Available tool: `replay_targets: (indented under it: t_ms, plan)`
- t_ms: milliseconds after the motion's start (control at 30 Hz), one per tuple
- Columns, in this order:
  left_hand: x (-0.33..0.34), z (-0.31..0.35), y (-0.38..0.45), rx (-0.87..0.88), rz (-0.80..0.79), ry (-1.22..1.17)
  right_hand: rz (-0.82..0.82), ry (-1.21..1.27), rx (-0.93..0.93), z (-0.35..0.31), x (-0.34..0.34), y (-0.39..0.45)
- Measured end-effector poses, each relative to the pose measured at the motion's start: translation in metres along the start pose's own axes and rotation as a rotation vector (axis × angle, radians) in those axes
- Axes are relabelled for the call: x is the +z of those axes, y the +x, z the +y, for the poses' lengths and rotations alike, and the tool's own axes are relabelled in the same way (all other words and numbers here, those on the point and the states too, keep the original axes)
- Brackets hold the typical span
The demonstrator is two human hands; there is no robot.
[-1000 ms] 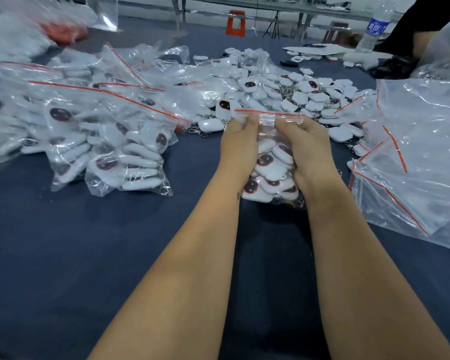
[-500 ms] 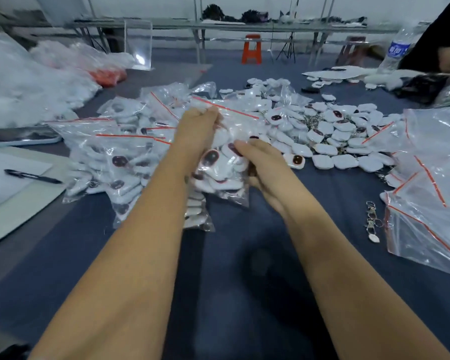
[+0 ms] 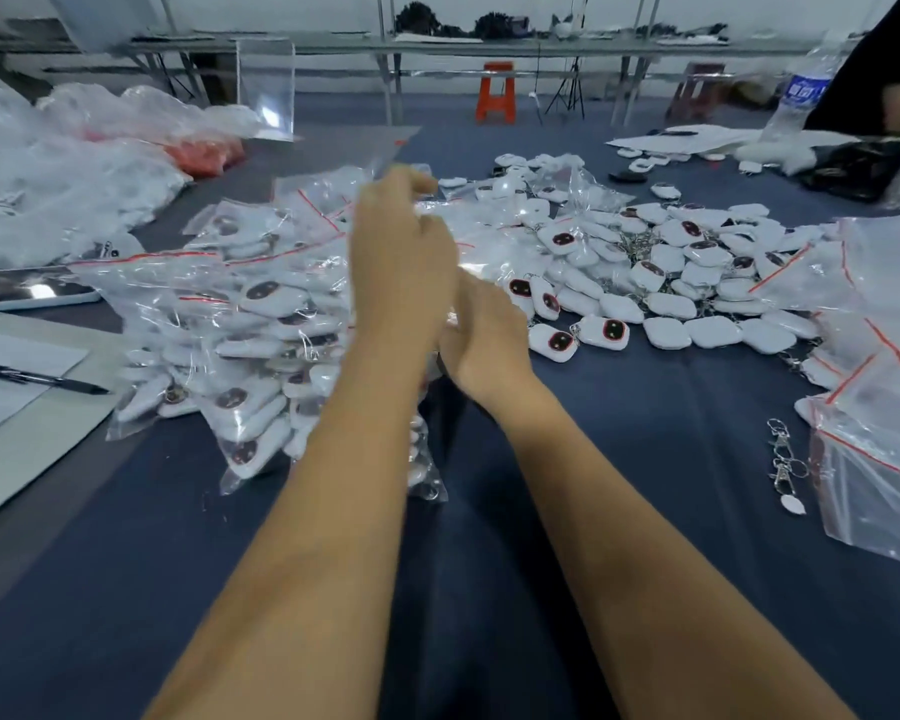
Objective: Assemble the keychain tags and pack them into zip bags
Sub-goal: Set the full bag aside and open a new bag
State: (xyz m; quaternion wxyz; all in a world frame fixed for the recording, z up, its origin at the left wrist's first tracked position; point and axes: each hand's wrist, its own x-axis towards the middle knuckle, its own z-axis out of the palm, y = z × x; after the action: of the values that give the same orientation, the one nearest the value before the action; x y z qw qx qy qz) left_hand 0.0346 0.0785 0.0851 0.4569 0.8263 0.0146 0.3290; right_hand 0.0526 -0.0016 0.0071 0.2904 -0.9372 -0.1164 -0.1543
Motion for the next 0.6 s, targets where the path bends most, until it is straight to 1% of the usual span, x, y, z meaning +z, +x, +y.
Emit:
replay_targets:
  t_ms: [33, 67, 100, 133, 167, 233, 267, 300, 333, 367, 400, 433, 467, 533, 600]
  plan:
    - [0.015, 0.002, -0.011, -0.035, -0.063, -0.068, -0.049, -0.177, -0.023, 0.012, 0.002, 0.001]
    - [0.030, 0.003, -0.023, -0.075, -0.120, -0.119, -0.053, -0.215, -0.063, 0.017, 0.001, -0.001]
    - [0.043, 0.004, -0.034, -0.112, -0.157, -0.166, 0.030, -0.196, -0.094, 0.022, 0.001, -0.004]
    - [0.054, 0.005, -0.044, -0.150, -0.168, -0.221, 0.116, -0.138, -0.031, 0.031, 0.002, -0.004]
    - [0.064, 0.005, -0.053, -0.195, -0.157, -0.267, 0.119, -0.177, 0.006, 0.036, -0.001, -0.004]
    - [0.079, 0.004, -0.067, -0.245, -0.098, -0.318, 0.108, -0.144, 0.151, 0.044, -0.014, -0.005]
    - [0.084, 0.004, -0.072, -0.249, -0.068, -0.332, 0.164, -0.122, 0.172, 0.047, -0.021, -0.007]
    - [0.088, 0.003, -0.078, -0.230, -0.039, -0.350, 0.181, -0.139, 0.144, 0.049, -0.030, -0.008]
    - [0.089, 0.002, -0.082, -0.197, -0.019, -0.364, 0.163, -0.172, 0.121, 0.052, -0.035, -0.010]
    - [0.089, 0.000, -0.085, -0.154, -0.010, -0.360, 0.153, -0.253, 0.067, 0.058, -0.040, -0.011]
    - [0.089, -0.002, -0.086, -0.118, -0.018, -0.346, 0.137, -0.206, 0.061, 0.065, -0.047, -0.014]
    - [0.088, -0.004, -0.086, -0.089, -0.044, -0.326, 0.159, -0.107, 0.075, 0.072, -0.054, -0.019]
    - [0.086, -0.007, -0.085, -0.060, -0.089, -0.296, 0.213, 0.003, 0.124, 0.078, -0.060, -0.025]
    - [0.085, -0.010, -0.083, -0.006, -0.199, -0.203, 0.328, 0.107, 0.224, 0.086, -0.069, -0.039]
    - [0.087, -0.010, -0.084, 0.079, -0.292, -0.047, 0.407, 0.216, 0.299, 0.093, -0.075, -0.052]
